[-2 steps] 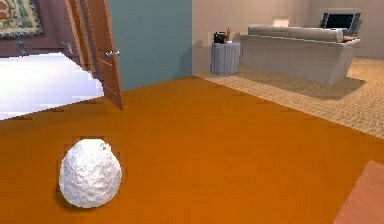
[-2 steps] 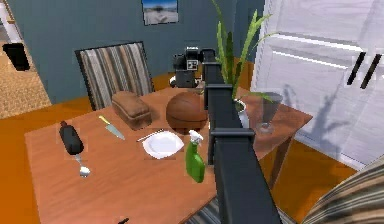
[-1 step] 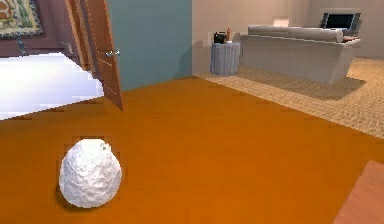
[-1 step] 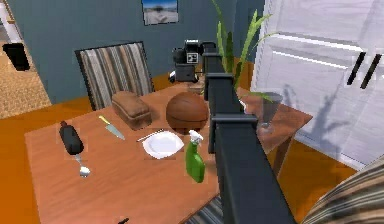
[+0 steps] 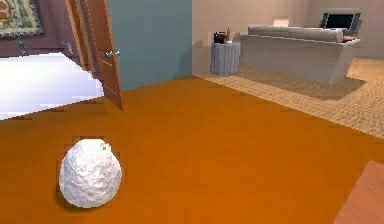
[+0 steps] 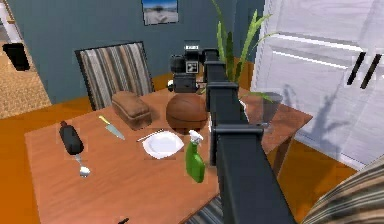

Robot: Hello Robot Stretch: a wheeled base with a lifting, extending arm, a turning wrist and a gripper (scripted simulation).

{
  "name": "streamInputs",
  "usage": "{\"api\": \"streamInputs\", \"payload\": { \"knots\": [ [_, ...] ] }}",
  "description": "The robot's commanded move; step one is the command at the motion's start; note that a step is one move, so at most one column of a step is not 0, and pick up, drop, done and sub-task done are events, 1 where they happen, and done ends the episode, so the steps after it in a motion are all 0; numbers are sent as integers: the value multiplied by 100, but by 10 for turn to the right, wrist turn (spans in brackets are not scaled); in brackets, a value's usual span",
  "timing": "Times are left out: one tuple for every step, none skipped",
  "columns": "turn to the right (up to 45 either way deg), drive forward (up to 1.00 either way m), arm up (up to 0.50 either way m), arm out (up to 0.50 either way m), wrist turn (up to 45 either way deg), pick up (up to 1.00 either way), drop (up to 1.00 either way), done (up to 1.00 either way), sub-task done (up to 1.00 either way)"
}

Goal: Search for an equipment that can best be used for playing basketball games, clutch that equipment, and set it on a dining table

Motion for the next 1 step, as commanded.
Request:
{"api": "streamInputs", "payload": {
  "knots": [
    [0,0,0,0,0,0,0,100,0]
  ]
}}
